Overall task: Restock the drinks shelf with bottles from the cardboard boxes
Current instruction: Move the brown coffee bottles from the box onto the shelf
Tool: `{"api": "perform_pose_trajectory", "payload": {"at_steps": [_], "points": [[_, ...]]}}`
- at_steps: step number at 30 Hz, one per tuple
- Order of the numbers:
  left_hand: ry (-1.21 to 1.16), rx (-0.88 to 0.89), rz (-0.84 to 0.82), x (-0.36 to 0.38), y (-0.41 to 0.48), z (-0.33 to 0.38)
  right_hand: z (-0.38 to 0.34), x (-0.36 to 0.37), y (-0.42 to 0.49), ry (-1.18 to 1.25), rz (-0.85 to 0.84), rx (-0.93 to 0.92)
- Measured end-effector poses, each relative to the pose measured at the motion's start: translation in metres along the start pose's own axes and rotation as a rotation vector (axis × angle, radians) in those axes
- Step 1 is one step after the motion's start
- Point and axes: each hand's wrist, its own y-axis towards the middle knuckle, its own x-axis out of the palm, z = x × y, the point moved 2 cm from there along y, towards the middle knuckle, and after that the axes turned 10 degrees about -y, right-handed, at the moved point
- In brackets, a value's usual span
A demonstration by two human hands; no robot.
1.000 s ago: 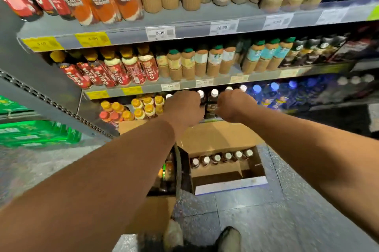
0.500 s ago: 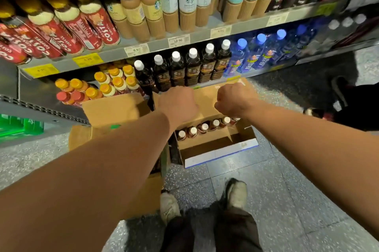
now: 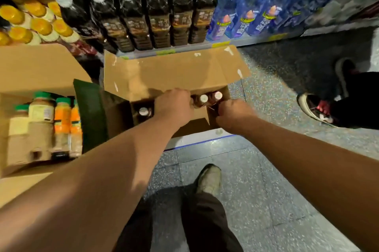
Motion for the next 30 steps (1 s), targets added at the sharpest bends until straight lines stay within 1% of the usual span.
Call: {"api": "perform_pose_trajectory", "payload": {"at_steps": [3,7,12,17,19,25,27,30], "points": [[-0.045,-0.014,0.029,0.045,0.026,-0.003,0.011,0.031,0.03,0.057,0.007,0.009],[-0.053,0.006,0.06,0.104,0.061,-0.014,0.017,0.066,0.076,0.092,0.068,0.007],[-0.135,0.016,0.115,0.149,0.108,-0.026,0.023,0.096,0.137,0.122,0.159,0.029],[-0.155,0.047,0.082,0.174,0.142,-0.028,0.024,0.11,0.169,0.043,0.127,0.04],[-0.13,0.067,0.066,0.181,0.151,-0.025,0.024,0.114,0.179,0.079,0.148,0.071],[0.052,0.073,0.108,0.193,0.175,-0.019,0.021,0.122,0.2,0.11,0.221,0.1],[0.054,0.095,0.099,0.192,0.177,-0.02,0.022,0.124,0.202,0.135,0.249,0.097],[-0.009,0.099,0.067,0.181,0.171,-0.025,0.025,0.12,0.196,0.21,0.296,0.111]]}}
